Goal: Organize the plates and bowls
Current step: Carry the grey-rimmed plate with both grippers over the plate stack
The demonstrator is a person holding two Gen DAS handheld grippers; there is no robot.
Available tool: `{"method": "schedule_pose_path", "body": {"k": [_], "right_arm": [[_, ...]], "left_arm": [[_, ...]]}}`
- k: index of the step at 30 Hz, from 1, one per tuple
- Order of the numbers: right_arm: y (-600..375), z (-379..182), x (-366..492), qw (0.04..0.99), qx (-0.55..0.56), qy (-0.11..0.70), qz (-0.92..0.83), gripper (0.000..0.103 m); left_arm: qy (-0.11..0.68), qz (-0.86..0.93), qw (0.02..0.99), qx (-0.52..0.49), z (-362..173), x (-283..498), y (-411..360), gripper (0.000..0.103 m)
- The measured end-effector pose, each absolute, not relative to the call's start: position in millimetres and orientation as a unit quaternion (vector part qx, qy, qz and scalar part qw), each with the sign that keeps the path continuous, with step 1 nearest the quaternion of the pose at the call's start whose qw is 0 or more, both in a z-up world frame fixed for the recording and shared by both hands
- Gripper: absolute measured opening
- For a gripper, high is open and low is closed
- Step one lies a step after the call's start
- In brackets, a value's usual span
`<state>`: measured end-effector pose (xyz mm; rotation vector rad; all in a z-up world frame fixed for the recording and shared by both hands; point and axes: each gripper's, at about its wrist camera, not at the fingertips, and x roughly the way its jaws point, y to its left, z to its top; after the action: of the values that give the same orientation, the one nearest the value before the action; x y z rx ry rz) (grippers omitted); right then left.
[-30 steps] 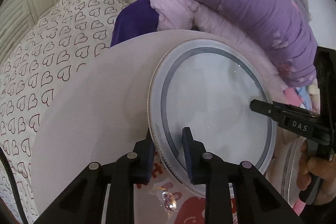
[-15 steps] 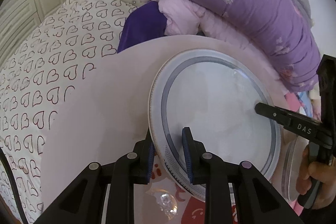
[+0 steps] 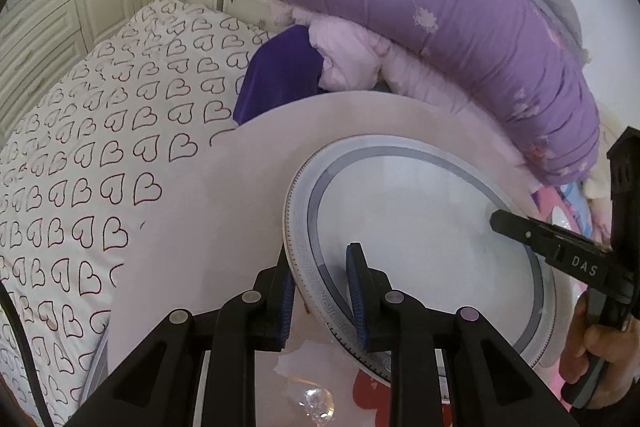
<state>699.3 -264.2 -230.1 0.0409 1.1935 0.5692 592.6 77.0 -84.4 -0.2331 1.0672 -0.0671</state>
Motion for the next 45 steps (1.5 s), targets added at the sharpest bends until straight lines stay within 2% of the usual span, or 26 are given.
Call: {"method": "schedule_pose_path", "body": {"k": [11,25,38,45], "right_arm": [[-269,-190,649,0.808,0.030,0.516,0.283,0.026],[-282,-137,551,0.833,0.035,0.460,0.307,0.026],[-298,-144,462,0.832,0.033,0.447,0.325,0.026],[-301,-163,436,0.823,0.034,0.458,0.333,0.026]], "left_arm": [[0.462,-0.040,0.878,-0.119,-29,510,93,0.020],[0.411,-0.049,0.902,-0.123,29,347,110,0.020],[0.409,-0.036,0.906,-0.099,28,210,107,0.020],[0.439,-0.027,0.892,-0.107,12,204,97,0.020]]}}
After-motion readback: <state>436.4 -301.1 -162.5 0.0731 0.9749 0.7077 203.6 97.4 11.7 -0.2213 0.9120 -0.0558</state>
